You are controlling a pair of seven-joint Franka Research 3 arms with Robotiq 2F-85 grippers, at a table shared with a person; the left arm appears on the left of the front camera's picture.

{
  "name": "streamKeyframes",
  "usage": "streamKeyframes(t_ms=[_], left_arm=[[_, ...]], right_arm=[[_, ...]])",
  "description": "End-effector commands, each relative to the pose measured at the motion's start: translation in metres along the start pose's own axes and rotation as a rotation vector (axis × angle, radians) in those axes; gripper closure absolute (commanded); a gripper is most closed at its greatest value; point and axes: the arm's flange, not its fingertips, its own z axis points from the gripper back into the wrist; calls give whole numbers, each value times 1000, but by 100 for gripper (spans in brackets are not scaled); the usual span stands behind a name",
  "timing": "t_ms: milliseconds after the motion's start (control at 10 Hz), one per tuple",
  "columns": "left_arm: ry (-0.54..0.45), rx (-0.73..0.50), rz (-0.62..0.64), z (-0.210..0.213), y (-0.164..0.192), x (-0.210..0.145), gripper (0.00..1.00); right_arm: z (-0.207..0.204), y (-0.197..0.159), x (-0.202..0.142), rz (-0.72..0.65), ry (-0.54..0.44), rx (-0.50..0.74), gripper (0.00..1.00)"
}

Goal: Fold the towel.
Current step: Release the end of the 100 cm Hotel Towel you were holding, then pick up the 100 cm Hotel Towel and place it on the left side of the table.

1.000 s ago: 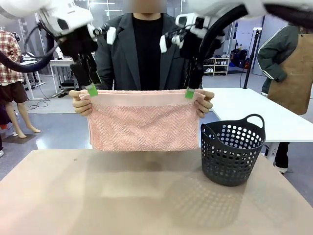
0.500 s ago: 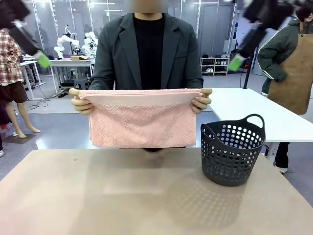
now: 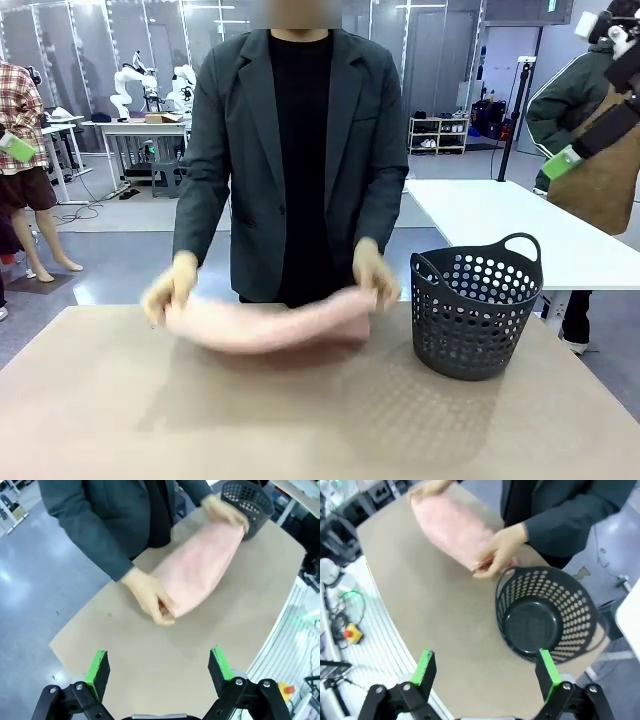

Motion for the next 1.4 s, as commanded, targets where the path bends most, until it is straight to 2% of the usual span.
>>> streamKeyframes(t_ms=[0,100,200,300,1300], left_arm=[[-36,26,4,-3,-13,7,0],[-23,39,-9,-4,-15,10,0],[2,49,-99,-8,-19,12,0],[-16,14,-7,1,-6,3,0],[-16,14,-7,1,-6,3,0]], right_arm=[[-6,16,0,-36,-14,-82,0],[-7,16,1,-42,-14,-79,0],[1,3,-5,-9,-14,-28,0],[1,3,-5,-9,-14,-28,0],[1,3,-5,-9,-14,-28,0]])
